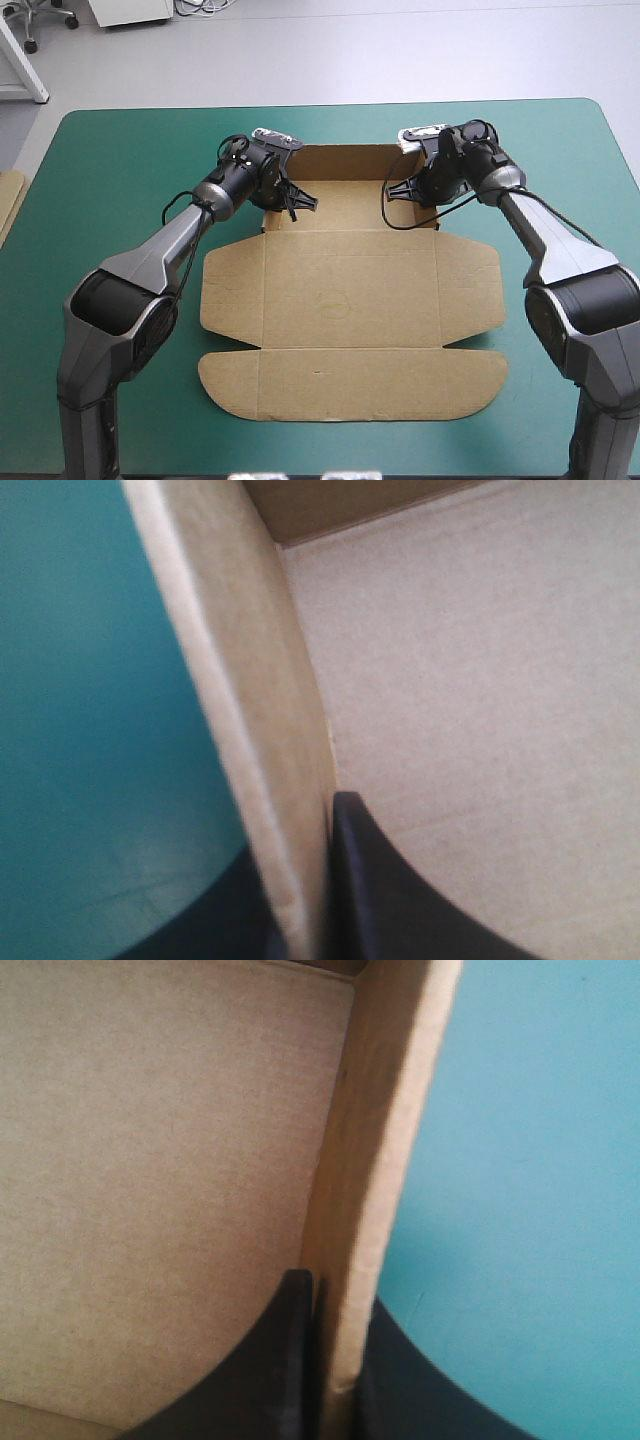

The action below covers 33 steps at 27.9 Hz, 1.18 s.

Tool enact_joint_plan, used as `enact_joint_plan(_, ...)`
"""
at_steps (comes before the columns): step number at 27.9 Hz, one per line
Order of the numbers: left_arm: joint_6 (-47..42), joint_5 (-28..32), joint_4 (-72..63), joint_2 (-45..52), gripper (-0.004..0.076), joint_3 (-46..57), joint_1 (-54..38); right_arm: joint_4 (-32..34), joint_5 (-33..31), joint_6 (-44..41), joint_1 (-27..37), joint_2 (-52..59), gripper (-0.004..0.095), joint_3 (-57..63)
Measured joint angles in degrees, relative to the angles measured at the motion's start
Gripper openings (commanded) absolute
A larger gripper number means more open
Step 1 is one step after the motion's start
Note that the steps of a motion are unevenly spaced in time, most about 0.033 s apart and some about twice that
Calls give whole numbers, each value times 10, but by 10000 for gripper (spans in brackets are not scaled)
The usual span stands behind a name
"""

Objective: Fold the box

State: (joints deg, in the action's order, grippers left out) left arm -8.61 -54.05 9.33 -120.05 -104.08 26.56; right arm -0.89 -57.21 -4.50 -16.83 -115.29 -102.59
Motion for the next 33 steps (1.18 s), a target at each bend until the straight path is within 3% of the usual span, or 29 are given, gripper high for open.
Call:
enact_joint_plan(9,0,1,-5,2,-10,1,-2,-6,-1,2,1,0,6,0)
enact_joint_plan(11,0,0,-5,2,-9,0,-2,-7,-1,0,1,0,30,0)
enact_joint_plan(12,0,0,-5,2,0,0,-2,-7,-1,0,1,0,87,0)
enact_joint_plan(15,1,0,-5,2,85,0,-2,-6,-1,5,1,0,188,0)
enact_joint_plan(20,30,-2,9,2,393,0,-2,-10,0,19,1,0,382,0)
enact_joint_plan(23,42,-2,23,2,516,-7,-3,-18,0,19,1,3,405,-7)
enact_joint_plan(33,46,-47,-1,17,529,-69,-2,-3,-23,18,0,43,408,-46)
